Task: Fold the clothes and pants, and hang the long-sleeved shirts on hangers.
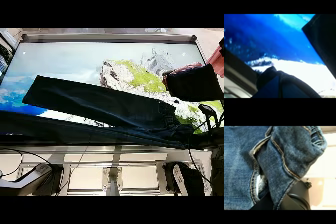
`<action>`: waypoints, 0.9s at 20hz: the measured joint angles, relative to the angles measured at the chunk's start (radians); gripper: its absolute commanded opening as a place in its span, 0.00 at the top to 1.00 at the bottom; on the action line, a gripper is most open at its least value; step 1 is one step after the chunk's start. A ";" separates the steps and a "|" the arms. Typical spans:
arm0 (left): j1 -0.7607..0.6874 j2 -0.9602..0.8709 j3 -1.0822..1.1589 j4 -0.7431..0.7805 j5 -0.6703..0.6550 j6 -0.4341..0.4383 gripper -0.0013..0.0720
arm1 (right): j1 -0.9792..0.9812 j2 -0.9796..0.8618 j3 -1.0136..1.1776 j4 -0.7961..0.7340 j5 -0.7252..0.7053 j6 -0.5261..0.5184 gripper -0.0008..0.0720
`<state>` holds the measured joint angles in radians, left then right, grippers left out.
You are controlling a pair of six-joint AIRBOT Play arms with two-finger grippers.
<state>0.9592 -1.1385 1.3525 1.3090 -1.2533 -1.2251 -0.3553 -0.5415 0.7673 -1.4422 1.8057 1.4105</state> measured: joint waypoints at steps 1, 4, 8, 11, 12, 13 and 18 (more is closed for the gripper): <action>-0.031 0.000 0.008 0.000 0.018 0.009 0.93 | 0.000 -0.002 -0.002 -0.002 -0.002 0.003 0.96; -0.127 -0.023 0.031 -0.001 0.098 0.007 0.94 | 0.000 -0.059 -0.004 0.001 -0.063 0.007 0.96; -0.254 -0.142 0.124 -0.001 0.192 -0.069 0.94 | 0.000 -0.229 -0.005 0.055 -0.258 0.011 0.96; -0.351 -0.257 0.229 0.014 0.243 -0.121 0.94 | 0.000 -0.366 -0.005 0.143 -0.453 0.014 0.96; -0.381 -0.290 0.259 0.025 0.258 -0.134 0.94 | -0.001 -0.402 -0.005 0.177 -0.513 0.014 0.96; -0.412 -0.322 0.287 0.040 0.277 -0.151 0.94 | -0.001 -0.440 -0.005 0.208 -0.576 0.015 0.96; -0.509 -0.450 0.358 0.092 0.340 -0.243 0.94 | -0.001 -0.563 0.005 0.309 -0.777 0.015 0.96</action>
<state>0.4500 -1.5883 1.7103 1.4014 -0.9131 -1.4685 -0.3561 -1.1042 0.7719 -1.1336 1.0283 1.4258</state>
